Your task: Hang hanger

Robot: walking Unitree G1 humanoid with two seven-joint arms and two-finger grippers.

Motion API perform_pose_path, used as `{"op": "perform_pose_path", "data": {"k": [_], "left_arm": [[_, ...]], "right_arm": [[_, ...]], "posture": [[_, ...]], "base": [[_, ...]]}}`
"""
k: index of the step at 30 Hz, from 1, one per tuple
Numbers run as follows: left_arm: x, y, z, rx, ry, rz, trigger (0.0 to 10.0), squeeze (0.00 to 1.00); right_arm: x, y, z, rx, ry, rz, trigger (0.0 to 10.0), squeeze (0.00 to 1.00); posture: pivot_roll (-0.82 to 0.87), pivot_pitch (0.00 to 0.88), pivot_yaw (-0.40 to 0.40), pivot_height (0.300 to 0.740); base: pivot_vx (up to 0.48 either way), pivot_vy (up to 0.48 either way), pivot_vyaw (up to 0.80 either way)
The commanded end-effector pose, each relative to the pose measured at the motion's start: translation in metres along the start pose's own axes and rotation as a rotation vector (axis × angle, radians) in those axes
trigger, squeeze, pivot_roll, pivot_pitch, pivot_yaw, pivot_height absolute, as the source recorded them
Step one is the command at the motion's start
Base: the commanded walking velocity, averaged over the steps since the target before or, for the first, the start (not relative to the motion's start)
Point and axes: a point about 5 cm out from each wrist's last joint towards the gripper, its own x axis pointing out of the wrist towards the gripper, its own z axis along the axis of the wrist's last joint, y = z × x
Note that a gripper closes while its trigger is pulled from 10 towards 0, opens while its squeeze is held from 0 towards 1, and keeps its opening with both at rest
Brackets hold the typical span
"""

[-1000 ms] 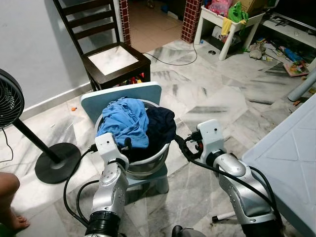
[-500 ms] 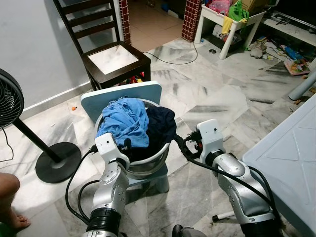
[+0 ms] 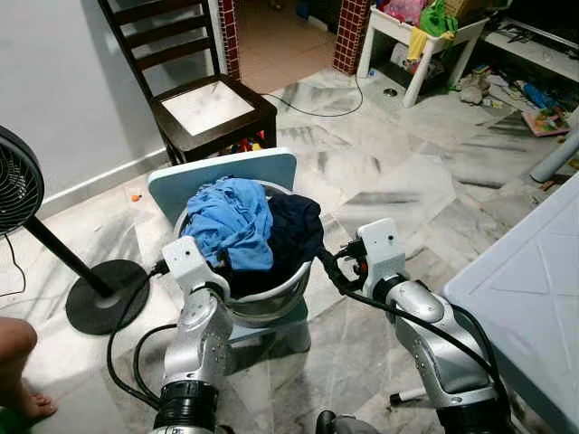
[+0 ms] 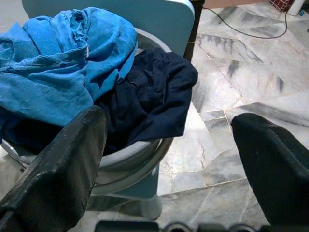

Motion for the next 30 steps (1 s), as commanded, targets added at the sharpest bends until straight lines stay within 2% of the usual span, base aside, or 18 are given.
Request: {"op": "perform_pose_path", "data": {"k": [1, 9, 14, 27, 28, 30], "left_arm": [[-0.008, 0.001, -0.017, 0.012, 0.055, 0.009, 10.0, 0.0], [0.001, -0.001, -0.018, 0.007, 0.099, -0.033, 10.0, 0.0], [0.009, -0.001, -0.017, 0.033, 0.12, -0.052, 10.0, 0.0], [0.017, -0.002, -0.005, 0.024, 0.097, -0.049, 10.0, 0.0], [0.016, -0.002, -0.006, 0.022, 0.098, -0.051, 4.9, 0.0], [0.016, -0.002, -0.006, 0.019, 0.097, -0.052, 4.9, 0.0]], "right_arm": [[0.001, 0.0, 0.0, -0.002, -0.003, -0.006, 10.0, 0.0], [0.002, 0.0, 0.002, -0.001, -0.01, -0.01, 10.0, 0.0], [0.002, 0.0, 0.001, 0.0, -0.01, -0.012, 10.0, 0.0], [0.0, -0.001, -0.001, -0.003, -0.006, -0.016, 10.0, 0.0], [0.001, 0.0, 0.0, -0.003, -0.007, -0.014, 10.0, 0.0], [0.001, 0.0, 0.0, -0.003, -0.007, -0.013, 10.0, 0.0]], "posture": [[-0.03, 0.169, -0.002, 0.74], [-0.03, 0.168, 0.0, 0.74], [-0.03, 0.168, 0.002, 0.74], [-0.03, 0.169, 0.003, 0.74], [-0.03, 0.168, 0.003, 0.74], [-0.03, 0.168, 0.003, 0.74]], "base": [[0.0, 0.0, 0.0], [0.0, 0.0, 0.0], [0.0, 0.0, 0.0], [0.0, 0.0, 0.0], [0.0, 0.0, 0.0], [0.0, 0.0, 0.0]]}}
